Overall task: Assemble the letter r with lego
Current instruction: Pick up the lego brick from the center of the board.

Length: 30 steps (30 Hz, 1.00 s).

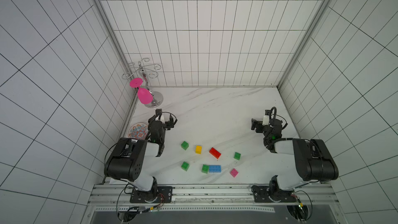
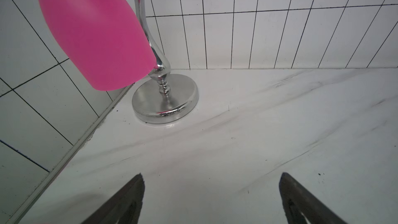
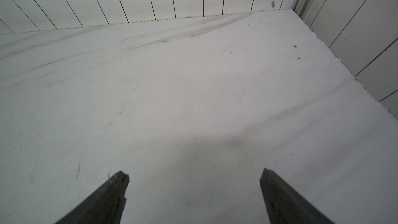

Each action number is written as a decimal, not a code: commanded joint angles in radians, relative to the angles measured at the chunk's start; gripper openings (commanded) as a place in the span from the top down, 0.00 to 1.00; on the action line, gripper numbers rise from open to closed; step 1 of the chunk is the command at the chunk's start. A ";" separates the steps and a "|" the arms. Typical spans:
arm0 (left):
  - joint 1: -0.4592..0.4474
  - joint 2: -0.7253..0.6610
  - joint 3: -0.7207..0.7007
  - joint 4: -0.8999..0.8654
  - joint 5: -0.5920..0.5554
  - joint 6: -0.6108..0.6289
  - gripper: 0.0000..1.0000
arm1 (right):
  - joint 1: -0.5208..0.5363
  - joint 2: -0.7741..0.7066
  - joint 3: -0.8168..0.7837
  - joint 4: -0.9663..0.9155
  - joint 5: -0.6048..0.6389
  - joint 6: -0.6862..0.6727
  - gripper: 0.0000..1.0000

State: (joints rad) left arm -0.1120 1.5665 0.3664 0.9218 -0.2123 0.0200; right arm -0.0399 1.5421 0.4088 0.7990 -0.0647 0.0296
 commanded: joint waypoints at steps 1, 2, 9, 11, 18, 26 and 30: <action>0.005 -0.008 0.009 0.009 0.009 0.011 0.03 | -0.010 0.005 0.027 0.016 0.022 0.003 0.01; 0.005 -0.007 0.007 0.013 0.011 0.011 0.03 | -0.009 0.004 0.027 0.016 0.022 0.003 0.01; 0.029 -0.001 0.005 0.031 0.054 0.001 0.02 | -0.006 0.002 0.026 0.015 0.029 0.000 0.01; 0.029 0.003 0.002 0.044 0.058 0.004 0.02 | 0.001 -0.013 0.016 0.030 0.126 0.029 0.01; -0.094 -0.301 0.000 -0.168 -0.041 0.099 0.02 | -0.010 -0.350 0.199 -0.633 0.330 0.334 0.01; -0.169 -0.846 0.252 -1.060 0.030 -0.018 0.02 | 0.083 -0.415 0.493 -1.406 0.013 0.392 0.12; -0.181 -0.860 0.376 -1.398 0.120 -0.071 0.02 | 0.287 -0.325 0.613 -1.686 0.028 0.388 0.08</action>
State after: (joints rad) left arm -0.2867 0.6922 0.7101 -0.0494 -0.1745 -0.0051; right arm 0.1524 1.1763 0.9501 -0.5114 0.0010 0.3946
